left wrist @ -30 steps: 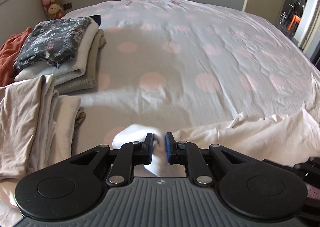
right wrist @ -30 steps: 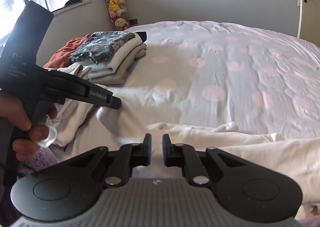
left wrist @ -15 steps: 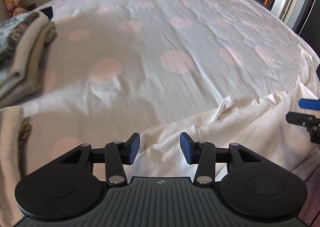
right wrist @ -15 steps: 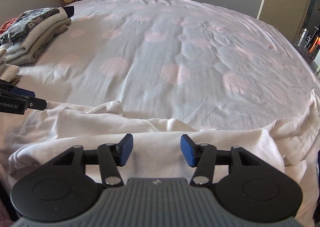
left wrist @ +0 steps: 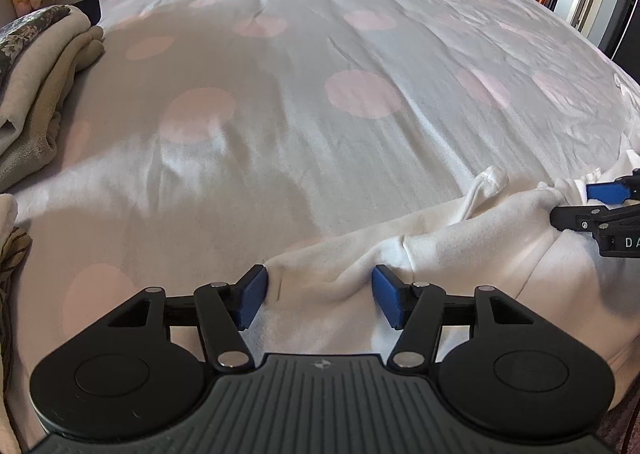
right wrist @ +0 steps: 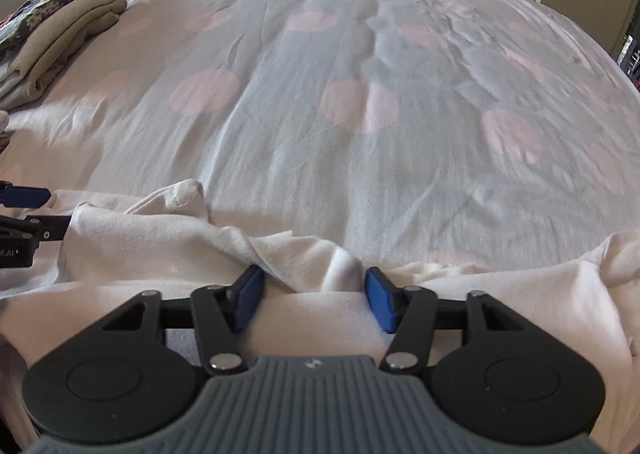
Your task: Fold clothes
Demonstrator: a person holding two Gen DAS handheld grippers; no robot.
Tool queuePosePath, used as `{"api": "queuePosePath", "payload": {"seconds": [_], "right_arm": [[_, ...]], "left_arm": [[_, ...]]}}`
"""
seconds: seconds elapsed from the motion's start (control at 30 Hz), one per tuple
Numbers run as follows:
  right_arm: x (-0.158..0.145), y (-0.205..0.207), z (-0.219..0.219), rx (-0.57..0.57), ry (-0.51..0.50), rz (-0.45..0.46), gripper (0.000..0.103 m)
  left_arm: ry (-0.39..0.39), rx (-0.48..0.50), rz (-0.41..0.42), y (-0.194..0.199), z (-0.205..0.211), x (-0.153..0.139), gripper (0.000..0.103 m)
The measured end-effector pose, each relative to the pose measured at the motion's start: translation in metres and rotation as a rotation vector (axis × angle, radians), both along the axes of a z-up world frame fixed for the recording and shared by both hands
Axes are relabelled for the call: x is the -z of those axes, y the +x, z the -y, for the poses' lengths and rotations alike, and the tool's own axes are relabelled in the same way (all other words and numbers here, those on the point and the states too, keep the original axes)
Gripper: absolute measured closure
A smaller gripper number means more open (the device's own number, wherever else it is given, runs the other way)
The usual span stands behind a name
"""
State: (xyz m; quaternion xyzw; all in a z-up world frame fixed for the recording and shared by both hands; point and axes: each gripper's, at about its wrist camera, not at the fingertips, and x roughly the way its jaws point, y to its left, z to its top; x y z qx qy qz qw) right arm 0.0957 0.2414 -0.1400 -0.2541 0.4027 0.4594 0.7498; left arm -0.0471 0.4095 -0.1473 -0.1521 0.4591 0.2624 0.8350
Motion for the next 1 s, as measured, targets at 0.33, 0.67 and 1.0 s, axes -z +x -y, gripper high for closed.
{"api": "queuePosePath", "payload": {"seconds": [0.33, 0.67, 1.0], "right_arm": [[-0.049, -0.047, 0.006, 0.022, 0.076, 0.161, 0.088], [-0.17, -0.13, -0.008, -0.167, 0.419, 0.312, 0.089], [-0.169, -0.182, -0.015, -0.268, 0.437, 0.185, 0.088]], "left_arm": [[0.102, -0.067, 0.08, -0.022, 0.009, -0.031, 0.099], [0.251, -0.377, 0.318, -0.097, -0.017, -0.128, 0.099], [0.235, -0.519, 0.088, -0.126, -0.034, -0.108, 0.099]]}}
